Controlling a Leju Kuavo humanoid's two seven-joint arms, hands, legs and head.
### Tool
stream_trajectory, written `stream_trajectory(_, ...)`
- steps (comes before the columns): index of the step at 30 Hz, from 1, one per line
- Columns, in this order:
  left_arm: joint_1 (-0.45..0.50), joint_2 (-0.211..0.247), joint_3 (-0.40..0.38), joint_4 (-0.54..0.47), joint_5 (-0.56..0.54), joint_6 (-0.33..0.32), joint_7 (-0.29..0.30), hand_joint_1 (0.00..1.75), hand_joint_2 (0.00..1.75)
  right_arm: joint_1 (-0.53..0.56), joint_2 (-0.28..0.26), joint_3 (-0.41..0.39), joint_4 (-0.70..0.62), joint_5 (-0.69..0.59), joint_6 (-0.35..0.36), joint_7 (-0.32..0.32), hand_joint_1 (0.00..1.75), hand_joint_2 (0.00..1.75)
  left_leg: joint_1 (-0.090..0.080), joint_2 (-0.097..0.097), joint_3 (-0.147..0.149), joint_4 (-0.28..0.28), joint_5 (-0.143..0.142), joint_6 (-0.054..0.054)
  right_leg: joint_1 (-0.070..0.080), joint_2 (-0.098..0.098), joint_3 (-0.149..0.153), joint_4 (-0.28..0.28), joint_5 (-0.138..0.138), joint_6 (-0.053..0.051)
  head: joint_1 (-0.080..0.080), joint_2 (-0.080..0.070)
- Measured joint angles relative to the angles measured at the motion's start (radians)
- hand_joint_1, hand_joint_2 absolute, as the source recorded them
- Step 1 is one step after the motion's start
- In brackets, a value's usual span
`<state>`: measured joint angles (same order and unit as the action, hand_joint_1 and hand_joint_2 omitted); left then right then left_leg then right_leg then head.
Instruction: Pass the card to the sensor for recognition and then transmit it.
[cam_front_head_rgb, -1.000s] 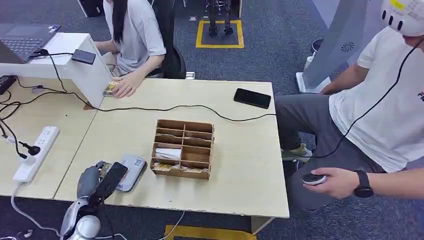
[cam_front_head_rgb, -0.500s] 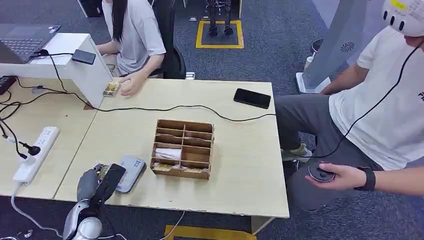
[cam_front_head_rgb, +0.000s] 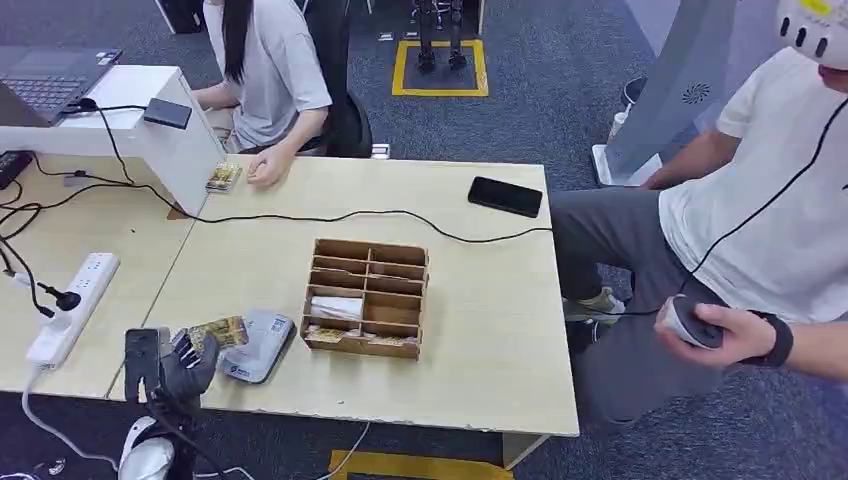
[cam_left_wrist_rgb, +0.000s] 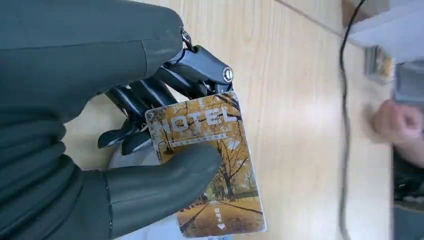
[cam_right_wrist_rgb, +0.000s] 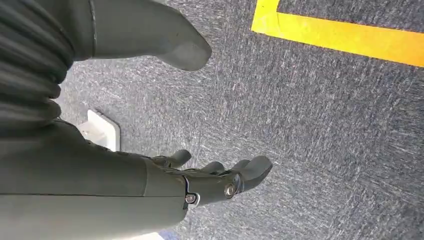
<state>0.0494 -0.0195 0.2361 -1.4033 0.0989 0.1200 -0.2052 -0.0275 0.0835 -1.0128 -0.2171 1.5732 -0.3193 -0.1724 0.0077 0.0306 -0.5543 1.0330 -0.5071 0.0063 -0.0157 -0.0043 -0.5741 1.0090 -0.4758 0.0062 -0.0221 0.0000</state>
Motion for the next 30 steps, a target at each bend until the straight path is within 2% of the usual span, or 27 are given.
stream_trajectory(3, -0.039, -0.001, 0.016, -0.048, 0.051, 0.078, -0.041, 1.75, 1.75, -0.001, 0.000, 0.011, 0.000, 0.000, 0.000, 0.001, 0.00, 1.75, 0.000, 0.000, -0.001, 0.000, 0.000, 0.000, 0.000, -0.001, 0.000, 0.000, 0.000, 0.000, 0.000, 0.000)
stream_trajectory(7, -0.094, 0.010, 0.024, -0.096, 0.043, 0.115, -0.088, 1.75, 1.75, -0.002, 0.000, 0.021, 0.000, 0.000, 0.001, -0.001, 0.00, 1.75, 0.000, -0.001, 0.000, 0.000, 0.000, 0.000, 0.000, -0.001, 0.000, 0.000, 0.000, 0.000, 0.000, 0.000)
stream_trajectory(10, -0.132, 0.035, 0.012, -0.123, -0.117, 0.180, -0.163, 1.75, 1.75, -0.001, 0.000, 0.033, 0.000, 0.000, 0.009, 0.000, 0.00, 1.75, 0.000, 0.000, 0.000, 0.000, 0.000, 0.000, 0.000, 0.000, 0.000, 0.000, 0.000, 0.000, 0.000, 0.000)
stream_trajectory(12, -0.154, 0.050, 0.001, -0.136, -0.209, 0.220, -0.181, 1.75, 1.75, -0.002, 0.000, 0.041, 0.000, 0.000, 0.019, 0.000, 0.00, 1.75, 0.000, 0.000, 0.000, 0.000, 0.000, 0.000, 0.000, 0.000, 0.000, 0.000, 0.000, 0.000, 0.000, 0.000)
stream_trajectory(13, -0.162, 0.063, -0.011, -0.138, -0.300, 0.262, -0.195, 1.75, 1.75, -0.002, 0.000, 0.046, 0.000, 0.000, 0.025, -0.002, 0.00, 1.75, 0.000, 0.000, 0.000, 0.000, 0.000, 0.000, 0.000, 0.000, 0.000, 0.000, 0.000, 0.000, 0.000, 0.000)
stream_trajectory(15, -0.181, 0.103, -0.044, -0.138, -0.582, 0.371, -0.223, 1.75, 1.75, -0.002, -0.002, 0.063, 0.000, 0.000, 0.038, -0.013, 0.00, 1.75, 0.000, 0.000, 0.000, 0.000, 0.000, 0.000, 0.000, 0.000, -0.001, 0.000, 0.000, 0.000, 0.000, 0.000)
stream_trajectory(17, -0.214, 0.133, -0.066, -0.137, -0.735, 0.417, -0.224, 1.75, 1.75, -0.005, -0.004, 0.077, 0.000, 0.000, 0.042, -0.017, 0.00, 1.75, 0.000, 0.000, 0.000, 0.000, 0.000, 0.000, 0.000, 0.000, -0.001, 0.000, 0.000, 0.000, 0.000, 0.000)
stream_trajectory(23, -0.296, 0.203, -0.132, -0.100, -0.968, 0.499, -0.185, 1.75, 1.75, -0.013, -0.008, 0.114, 0.000, 0.000, 0.047, -0.033, 0.00, 1.75, 0.000, 0.001, 0.000, 0.000, 0.001, 0.000, 0.000, 0.001, -0.001, 0.000, 0.000, 0.000, 0.000, 0.000)
stream_trajectory(30, -0.362, 0.234, -0.172, -0.019, -1.009, 0.509, -0.152, 1.75, 1.75, -0.015, -0.011, 0.142, 0.001, 0.000, 0.053, -0.022, 0.00, 1.75, 0.000, 0.001, 0.000, 0.000, 0.000, 0.000, 0.000, 0.001, -0.001, 0.000, 0.000, 0.000, 0.000, 0.000)
